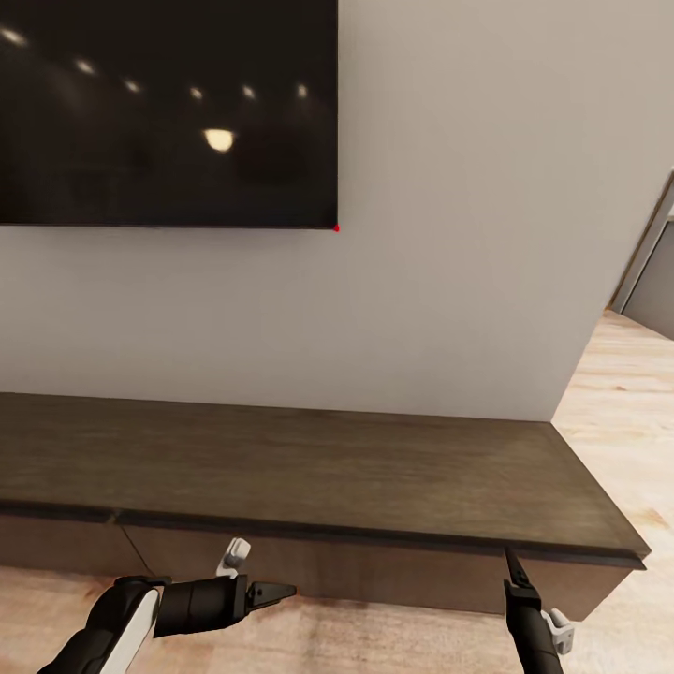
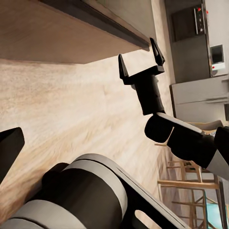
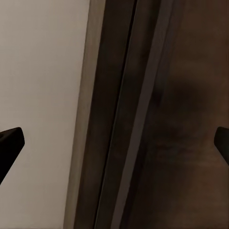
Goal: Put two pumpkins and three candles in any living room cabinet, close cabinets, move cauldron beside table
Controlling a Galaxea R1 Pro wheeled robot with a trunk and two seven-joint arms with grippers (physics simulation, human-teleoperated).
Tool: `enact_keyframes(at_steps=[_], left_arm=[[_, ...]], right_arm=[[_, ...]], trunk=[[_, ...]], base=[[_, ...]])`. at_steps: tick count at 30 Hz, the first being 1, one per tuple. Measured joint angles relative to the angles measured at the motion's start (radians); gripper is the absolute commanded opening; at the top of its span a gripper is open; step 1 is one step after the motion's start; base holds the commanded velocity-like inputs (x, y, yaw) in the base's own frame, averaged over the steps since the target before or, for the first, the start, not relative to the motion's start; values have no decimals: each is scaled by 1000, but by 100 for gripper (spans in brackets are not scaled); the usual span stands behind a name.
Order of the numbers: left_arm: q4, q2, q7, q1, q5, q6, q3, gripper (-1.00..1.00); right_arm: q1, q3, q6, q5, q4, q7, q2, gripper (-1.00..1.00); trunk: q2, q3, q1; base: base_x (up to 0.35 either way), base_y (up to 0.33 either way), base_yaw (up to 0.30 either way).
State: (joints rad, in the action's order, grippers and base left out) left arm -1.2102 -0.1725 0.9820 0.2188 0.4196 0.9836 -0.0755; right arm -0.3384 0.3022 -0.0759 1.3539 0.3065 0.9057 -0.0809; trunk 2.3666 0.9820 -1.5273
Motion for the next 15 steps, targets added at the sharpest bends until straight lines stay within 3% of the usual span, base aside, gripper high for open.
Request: enact_keyframes(at_steps=[15], left_arm=[[0, 0, 0, 0, -1, 0, 0, 100]], right_arm=[[0, 0, -2, -2, 0, -1, 0, 100]], trunk=[[0, 0, 0]], base=[[97, 0, 0]])
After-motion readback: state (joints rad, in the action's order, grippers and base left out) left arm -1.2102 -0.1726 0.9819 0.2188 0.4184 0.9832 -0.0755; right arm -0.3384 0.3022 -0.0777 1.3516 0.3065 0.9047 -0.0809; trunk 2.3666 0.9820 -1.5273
